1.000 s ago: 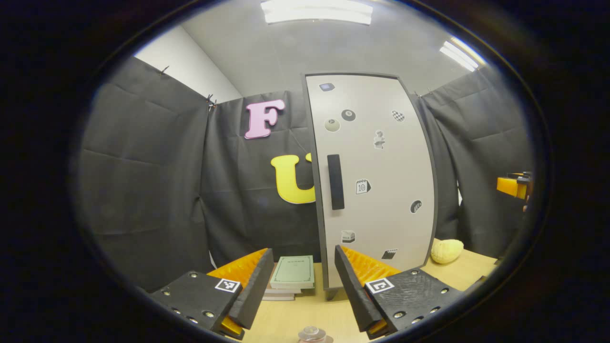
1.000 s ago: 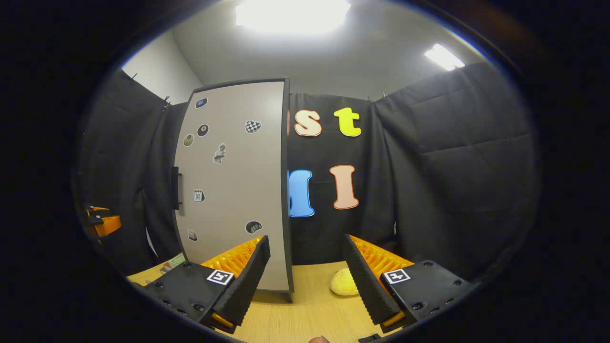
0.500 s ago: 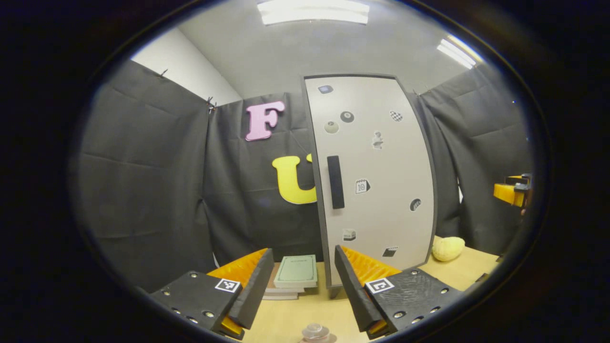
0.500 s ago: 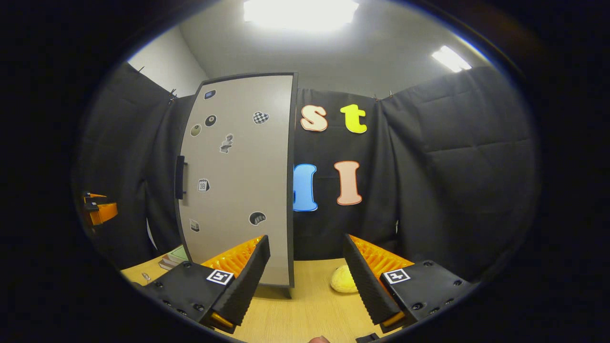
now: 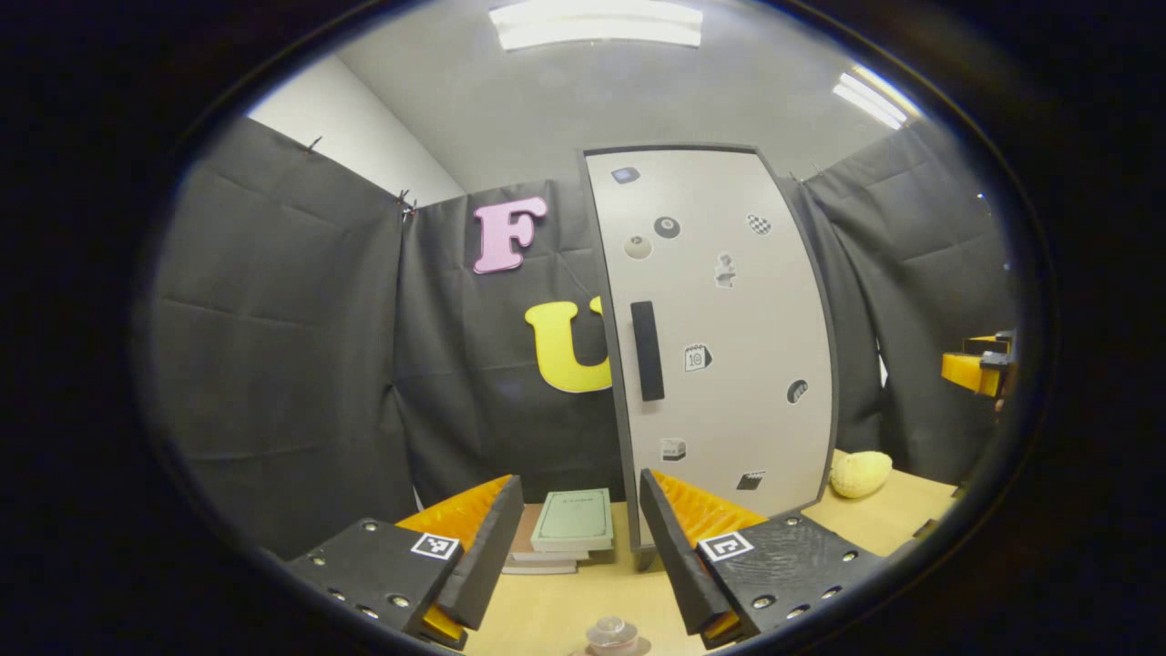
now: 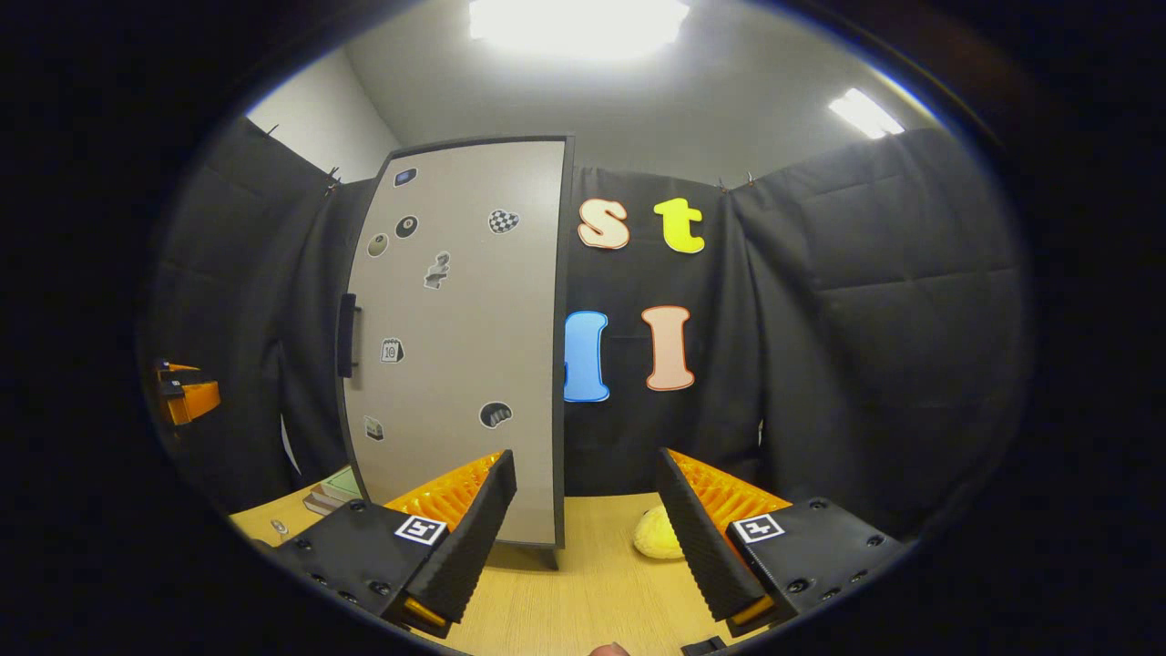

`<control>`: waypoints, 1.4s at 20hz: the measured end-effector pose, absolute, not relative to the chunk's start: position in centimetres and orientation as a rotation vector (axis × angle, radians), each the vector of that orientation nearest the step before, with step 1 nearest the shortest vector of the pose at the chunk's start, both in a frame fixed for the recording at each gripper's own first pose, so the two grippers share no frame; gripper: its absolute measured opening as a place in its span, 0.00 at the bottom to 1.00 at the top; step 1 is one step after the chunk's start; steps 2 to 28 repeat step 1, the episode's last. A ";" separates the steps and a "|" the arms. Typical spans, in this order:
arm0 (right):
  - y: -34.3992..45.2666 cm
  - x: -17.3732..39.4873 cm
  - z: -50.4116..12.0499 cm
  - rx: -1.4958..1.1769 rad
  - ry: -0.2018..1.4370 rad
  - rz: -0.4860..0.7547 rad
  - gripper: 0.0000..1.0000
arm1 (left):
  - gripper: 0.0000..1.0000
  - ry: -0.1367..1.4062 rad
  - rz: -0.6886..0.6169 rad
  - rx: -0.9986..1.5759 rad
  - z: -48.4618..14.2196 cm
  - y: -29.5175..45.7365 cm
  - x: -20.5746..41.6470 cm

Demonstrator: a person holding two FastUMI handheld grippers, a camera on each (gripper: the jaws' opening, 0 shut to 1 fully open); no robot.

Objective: Open the cabinet door with the right hand, grasp the bottle in the cabinet with the left hand and place it on the coaster, then close the cabinet door with the right hand.

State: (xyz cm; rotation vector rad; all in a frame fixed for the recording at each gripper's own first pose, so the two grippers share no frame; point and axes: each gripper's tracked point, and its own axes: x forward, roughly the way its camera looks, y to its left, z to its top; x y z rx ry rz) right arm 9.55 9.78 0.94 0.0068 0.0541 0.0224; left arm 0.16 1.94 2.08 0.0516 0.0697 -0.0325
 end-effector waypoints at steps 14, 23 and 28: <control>9.9 9.6 0.9 0.009 0.055 0.024 0.98 | 0.77 0.071 -0.033 0.052 2.0 2.0 0.2; 9.9 9.6 0.9 0.009 0.055 0.024 0.98 | 0.77 0.071 -0.033 0.052 2.0 2.0 0.2; 9.9 9.6 0.9 0.009 0.055 0.024 0.98 | 0.77 0.071 -0.033 0.052 2.0 2.0 0.2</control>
